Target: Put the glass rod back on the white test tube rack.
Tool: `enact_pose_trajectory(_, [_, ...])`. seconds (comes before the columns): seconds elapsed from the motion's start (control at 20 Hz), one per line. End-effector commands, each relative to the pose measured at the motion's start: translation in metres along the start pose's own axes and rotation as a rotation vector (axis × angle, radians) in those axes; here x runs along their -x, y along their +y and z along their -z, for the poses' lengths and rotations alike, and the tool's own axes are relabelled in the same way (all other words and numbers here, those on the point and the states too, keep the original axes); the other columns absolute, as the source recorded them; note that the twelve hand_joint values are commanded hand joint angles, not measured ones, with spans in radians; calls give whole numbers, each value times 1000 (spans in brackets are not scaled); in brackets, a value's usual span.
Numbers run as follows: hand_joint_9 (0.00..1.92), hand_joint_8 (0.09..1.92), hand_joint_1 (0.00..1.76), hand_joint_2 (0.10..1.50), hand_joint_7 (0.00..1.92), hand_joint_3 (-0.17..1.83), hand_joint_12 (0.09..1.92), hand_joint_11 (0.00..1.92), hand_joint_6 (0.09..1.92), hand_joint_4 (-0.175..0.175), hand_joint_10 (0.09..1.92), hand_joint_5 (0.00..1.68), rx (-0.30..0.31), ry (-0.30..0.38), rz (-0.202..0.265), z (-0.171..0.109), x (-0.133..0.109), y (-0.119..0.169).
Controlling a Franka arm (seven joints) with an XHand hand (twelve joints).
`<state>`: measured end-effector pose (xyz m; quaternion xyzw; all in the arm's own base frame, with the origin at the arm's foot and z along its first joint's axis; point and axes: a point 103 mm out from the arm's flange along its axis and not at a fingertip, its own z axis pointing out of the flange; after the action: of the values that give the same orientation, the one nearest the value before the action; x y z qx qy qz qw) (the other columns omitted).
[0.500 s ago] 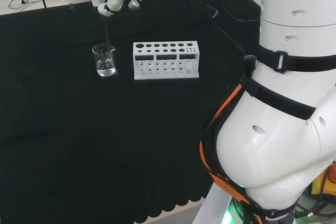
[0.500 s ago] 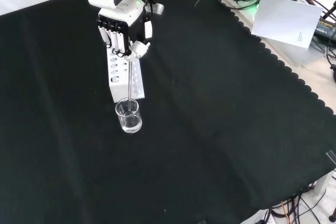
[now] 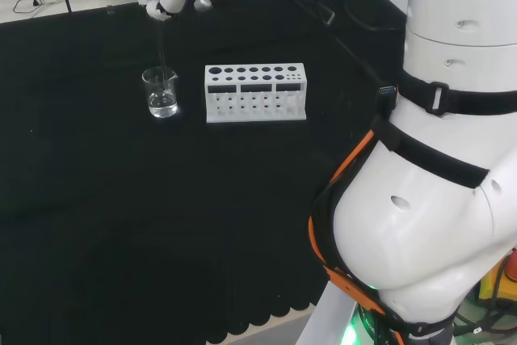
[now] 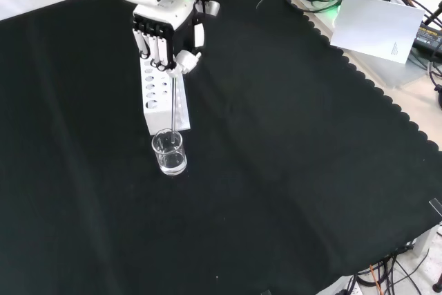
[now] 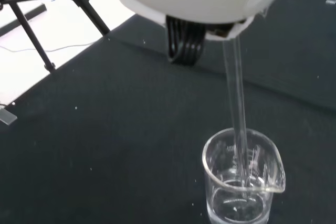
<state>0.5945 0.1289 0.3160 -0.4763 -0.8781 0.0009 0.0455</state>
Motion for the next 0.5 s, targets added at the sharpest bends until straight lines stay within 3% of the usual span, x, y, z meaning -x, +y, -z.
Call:
enact_pose_trajectory(0.05, [1761, 1032, 1331, 496, 1308, 964, 980, 1504, 512, -175, 649, 1303, 27, 5, -17, 28, -4, -11])
enact_pose_trajectory(0.5, [1762, 1033, 1331, 496, 1308, 964, 980, 1504, 512, -175, 649, 1303, 63, -13, -74, 62, 12, -40])
